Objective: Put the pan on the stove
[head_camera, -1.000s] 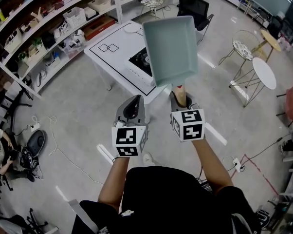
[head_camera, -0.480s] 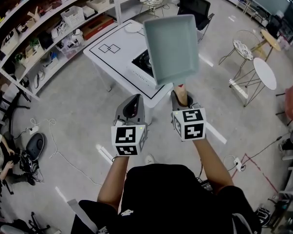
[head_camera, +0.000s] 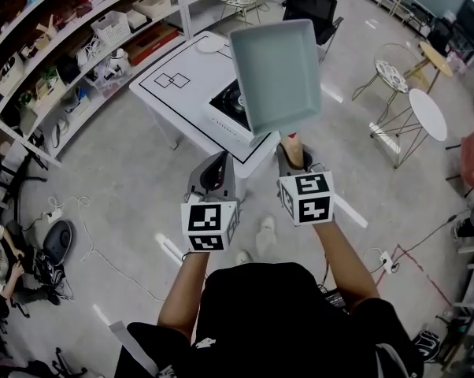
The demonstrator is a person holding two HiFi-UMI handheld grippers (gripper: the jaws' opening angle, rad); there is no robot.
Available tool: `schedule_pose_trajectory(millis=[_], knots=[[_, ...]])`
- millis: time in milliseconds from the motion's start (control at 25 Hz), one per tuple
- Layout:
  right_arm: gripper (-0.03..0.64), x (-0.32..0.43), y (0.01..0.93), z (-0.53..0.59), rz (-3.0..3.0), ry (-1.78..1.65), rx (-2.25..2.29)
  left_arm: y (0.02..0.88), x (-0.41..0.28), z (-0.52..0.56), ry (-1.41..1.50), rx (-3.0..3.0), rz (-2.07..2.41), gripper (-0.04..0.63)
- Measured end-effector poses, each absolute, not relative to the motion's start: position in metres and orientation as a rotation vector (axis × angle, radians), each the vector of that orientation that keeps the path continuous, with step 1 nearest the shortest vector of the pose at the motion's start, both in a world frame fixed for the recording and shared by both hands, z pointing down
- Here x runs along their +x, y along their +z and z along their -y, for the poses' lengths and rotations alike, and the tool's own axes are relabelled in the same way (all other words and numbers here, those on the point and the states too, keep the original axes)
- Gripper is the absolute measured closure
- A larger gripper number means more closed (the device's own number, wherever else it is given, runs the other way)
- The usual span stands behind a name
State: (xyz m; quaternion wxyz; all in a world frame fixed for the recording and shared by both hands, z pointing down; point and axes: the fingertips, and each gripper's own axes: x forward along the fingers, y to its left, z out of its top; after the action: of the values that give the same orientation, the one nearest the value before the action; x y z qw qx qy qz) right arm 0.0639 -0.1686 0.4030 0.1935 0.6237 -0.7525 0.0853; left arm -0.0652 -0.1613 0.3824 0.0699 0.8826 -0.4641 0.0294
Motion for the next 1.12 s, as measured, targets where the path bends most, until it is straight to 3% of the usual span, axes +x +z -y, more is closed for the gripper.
schedule_pose_trajectory(millis=[1120], knots=[[0.569, 0.113, 0.432, 0.307, 2.134, 0.316, 1.601, 0.401, -0.011, 0.292, 0.157, 2.574, 1.482, 0.586]])
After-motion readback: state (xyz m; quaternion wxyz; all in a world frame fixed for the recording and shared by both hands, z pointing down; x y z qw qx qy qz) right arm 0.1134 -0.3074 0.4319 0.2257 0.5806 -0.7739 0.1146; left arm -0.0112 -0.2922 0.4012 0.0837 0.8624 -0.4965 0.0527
